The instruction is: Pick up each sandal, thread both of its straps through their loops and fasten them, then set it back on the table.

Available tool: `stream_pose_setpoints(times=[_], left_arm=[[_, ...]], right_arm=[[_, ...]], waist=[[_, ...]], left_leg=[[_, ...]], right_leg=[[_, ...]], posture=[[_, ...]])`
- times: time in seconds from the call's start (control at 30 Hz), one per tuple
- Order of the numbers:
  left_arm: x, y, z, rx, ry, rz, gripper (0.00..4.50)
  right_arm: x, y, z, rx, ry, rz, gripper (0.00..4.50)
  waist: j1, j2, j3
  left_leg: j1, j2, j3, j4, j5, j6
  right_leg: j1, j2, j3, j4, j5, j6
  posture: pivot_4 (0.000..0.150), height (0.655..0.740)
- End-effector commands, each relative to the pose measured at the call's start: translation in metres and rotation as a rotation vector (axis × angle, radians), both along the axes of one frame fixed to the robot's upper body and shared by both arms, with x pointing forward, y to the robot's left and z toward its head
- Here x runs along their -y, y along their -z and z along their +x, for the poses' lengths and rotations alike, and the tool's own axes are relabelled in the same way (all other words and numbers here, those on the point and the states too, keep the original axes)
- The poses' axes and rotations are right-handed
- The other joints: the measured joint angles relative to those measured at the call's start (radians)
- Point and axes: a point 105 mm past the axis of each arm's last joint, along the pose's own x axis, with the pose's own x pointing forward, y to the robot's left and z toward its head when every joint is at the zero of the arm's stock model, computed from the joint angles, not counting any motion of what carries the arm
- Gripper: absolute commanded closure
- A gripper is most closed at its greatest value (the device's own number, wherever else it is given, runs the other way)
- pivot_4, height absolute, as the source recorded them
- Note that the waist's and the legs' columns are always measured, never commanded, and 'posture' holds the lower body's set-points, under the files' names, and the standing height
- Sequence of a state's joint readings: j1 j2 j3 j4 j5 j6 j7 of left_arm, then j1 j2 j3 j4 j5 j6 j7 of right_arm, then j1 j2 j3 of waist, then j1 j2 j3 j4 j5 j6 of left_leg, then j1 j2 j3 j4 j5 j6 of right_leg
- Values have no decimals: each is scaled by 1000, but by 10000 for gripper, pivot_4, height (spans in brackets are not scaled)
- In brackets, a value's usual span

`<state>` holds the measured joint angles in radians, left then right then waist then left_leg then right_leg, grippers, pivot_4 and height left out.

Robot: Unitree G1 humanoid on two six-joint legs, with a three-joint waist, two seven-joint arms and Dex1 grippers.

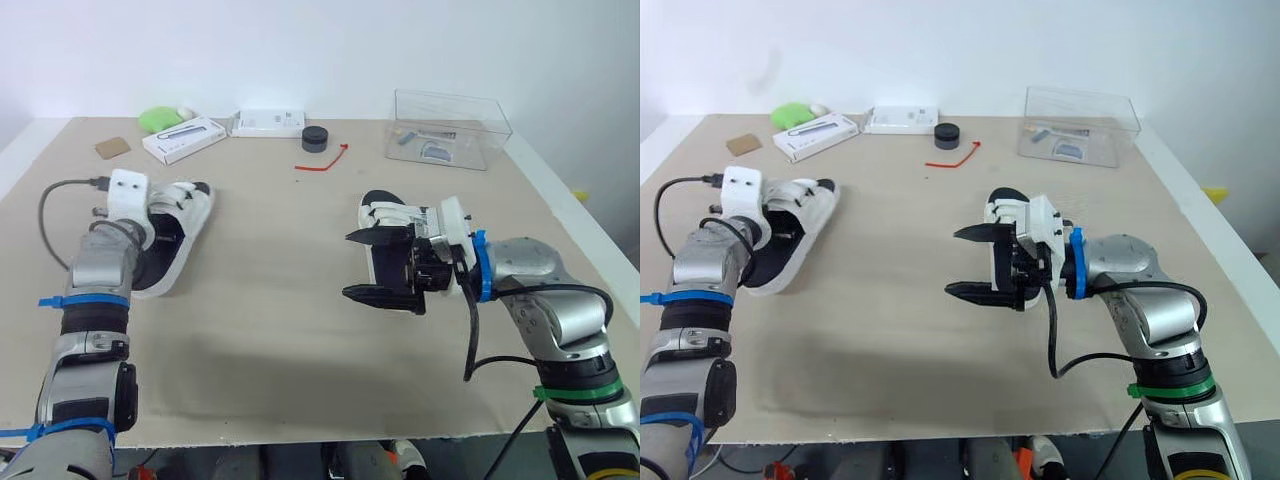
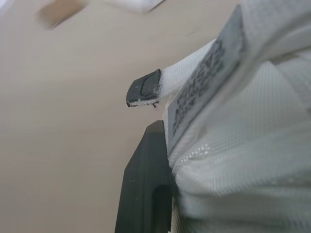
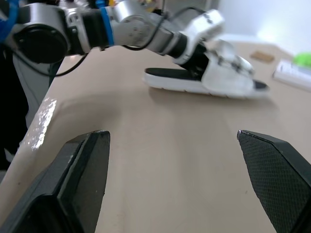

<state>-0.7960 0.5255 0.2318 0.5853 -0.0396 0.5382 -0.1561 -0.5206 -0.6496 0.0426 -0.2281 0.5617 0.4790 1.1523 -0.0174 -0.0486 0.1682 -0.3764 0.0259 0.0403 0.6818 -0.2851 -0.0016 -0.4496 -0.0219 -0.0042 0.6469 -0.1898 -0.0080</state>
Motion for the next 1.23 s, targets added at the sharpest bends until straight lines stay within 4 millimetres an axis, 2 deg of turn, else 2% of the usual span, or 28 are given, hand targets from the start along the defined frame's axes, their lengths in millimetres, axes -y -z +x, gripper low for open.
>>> stream_pose_setpoints(times=[0.03, 0.07, 0.1, 0.13, 0.17, 0.23, 0.33, 0.37, 0.5, 0.6, 0.7, 0.83, 0.93, 1.07, 1.23], left_arm=[[-18, -24, 1, 83, -68, 24, 44313], [-18, -25, 1, 94, -64, 26, 44313], [-19, -25, 2, 99, -60, 26, 35895], [-18, -25, 2, 96, -52, 34, 35605], [-19, -24, 2, 96, -47, 41, 28668], [-19, -23, 1, 94, -42, 46, 19961], [-20, -23, -3, 96, -30, 58, 4308], [-19, -25, -6, 101, -20, 66, 753], [-8, -37, -22, 140, 52, 142, 753], [2, -49, -45, 202, 117, 131, 753], [29, -52, -70, 230, 304, 105, 753], [56, -44, -96, 202, 518, 59, 753], [61, -32, -110, 119, 658, 141, 753], [78, -37, -123, 117, 834, 121, 753], [103, -12, -150, -1, 1090, 166, 753]], right_arm=[[0, -10, 3, 5, -1, 30, 0], [0, -9, 8, -15, 12, 35, 0], [1, -8, 12, -31, 25, 41, 0], [1, -7, 16, -44, 40, 44, 0], [2, -6, 18, -53, 49, 45, 0], [2, -6, 21, -58, 56, 45, 0], [2, -6, 22, -64, 58, 49, 0], [2, -6, 22, -65, 59, 48, 0], [6, -2, 22, -58, 73, 27, 0], [12, 1, 21, -62, 101, 28, 0], [20, 6, 19, -65, 134, 22, 0], [34, 12, 23, -63, 211, 8, 0], [44, 19, 22, -60, 233, -23, 0], [49, 22, 20, -54, 244, -36, 0], [58, 24, 18, -50, 268, -46, 0]], waist=[[1, 0, 0], [0, 0, 0], [0, 0, 0], [0, 0, 0], [0, 0, 0], [0, 0, 0], [-1, 0, 0], [-2, 0, 0], [-3, 0, 0], [-3, 0, 0], [-2, 0, 0], [-1, 0, 0], [-1, 0, 0], [-1, 0, 0], [-2, 1, 1]], left_leg=[[0, -1, 0, 0, 0, 0], [0, -1, 0, 0, 0, 0], [0, -1, 0, 0, 0, 0], [0, -1, 0, 0, 0, 0], [0, -1, 0, 0, 0, 0], [0, -1, 0, 0, 0, -1], [-1, -1, -1, 0, 0, -1], [-1, -1, -1, 0, 0, -1], [0, -1, -1, 0, 0, -1], [-1, -1, -1, 0, 0, -2], [-1, 0, -1, 0, 0, -2], [-1, 0, -1, 0, 0, -3], [4, 0, -1, 0, 0, -3], [7, 1, -1, 0, 2, -2], [8, 3, -1, 0, 2, -2]], right_leg=[[0, 0, -1, 0, 0, 0], [0, -1, -1, 0, 0, 0], [0, -2, -1, 0, 0, 0], [0, -2, -1, 0, 0, 0], [0, -2, -1, 0, 1, 0], [0, -2, -2, 0, 1, 0], [0, -2, -2, 0, 1, 0], [0, -2, -2, 0, 1, 0], [0, -3, -2, 0, 1, 0], [0, -3, -1, 0, 1, 0], [0, -3, -1, 0, 1, 0], [0, -3, -1, 0, 1, -1], [4, 0, 0, 0, 0, -1], [7, 5, 0, 0, -5, 5], [7, 7, 1, 0, -5, 4]], posture=[[1500, 7400], [1500, 7400], [1500, 7400], [1500, 7400], [1500, 7400], [1500, 7400], [1500, 7400], [1500, 7400], [1500, 7400], [1500, 7400], [1500, 7400], [1500, 7400], [1500, 7400], [1500, 7400], [1500, 7400]])
